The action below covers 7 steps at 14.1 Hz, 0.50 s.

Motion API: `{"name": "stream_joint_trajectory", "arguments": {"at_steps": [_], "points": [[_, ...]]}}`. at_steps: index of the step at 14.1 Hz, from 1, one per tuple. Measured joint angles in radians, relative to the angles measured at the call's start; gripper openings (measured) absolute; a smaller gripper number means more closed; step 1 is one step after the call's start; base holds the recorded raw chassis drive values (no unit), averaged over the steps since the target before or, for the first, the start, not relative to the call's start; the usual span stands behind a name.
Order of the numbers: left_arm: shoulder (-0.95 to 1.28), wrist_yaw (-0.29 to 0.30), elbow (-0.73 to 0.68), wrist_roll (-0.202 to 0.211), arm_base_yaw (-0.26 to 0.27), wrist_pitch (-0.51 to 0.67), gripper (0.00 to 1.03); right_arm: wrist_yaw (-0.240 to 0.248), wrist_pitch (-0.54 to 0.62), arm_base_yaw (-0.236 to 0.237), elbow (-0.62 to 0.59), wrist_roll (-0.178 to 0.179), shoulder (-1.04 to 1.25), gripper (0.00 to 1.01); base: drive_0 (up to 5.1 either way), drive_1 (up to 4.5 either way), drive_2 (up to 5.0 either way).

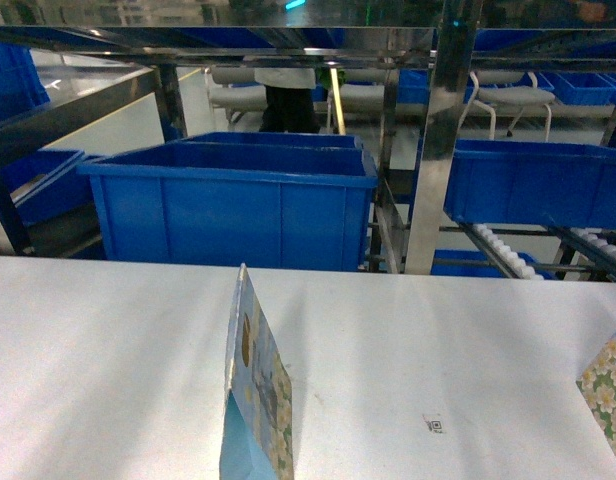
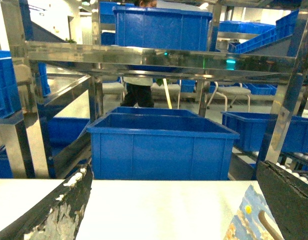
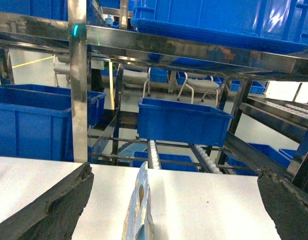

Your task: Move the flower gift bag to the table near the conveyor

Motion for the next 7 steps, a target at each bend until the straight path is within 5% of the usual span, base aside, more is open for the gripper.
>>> {"name": "stream_joint_trajectory", "arguments": {"at_steps": [2,6,7], "points": [[-0.204,0.019,-0.002,0.000,0.062,-0.209,0.98,0.000,0.000,0.000,0.000,0.000,0.000,0.98,0.0,0.00,0.0],[-0.261,0.017,-0.002,0.005,0.061,-0.219,0.98,0.000,0.000,0.000,0.000,0.000,0.000,0.98,0.0,0.00,0.0],[-0.289,-0.016,0.000,0.032,0.046,-0.311,0.92,-0.001,-0.032,0.018,0.008,0.014,0.002,0.94,0.0,0.00,0.0]]}}
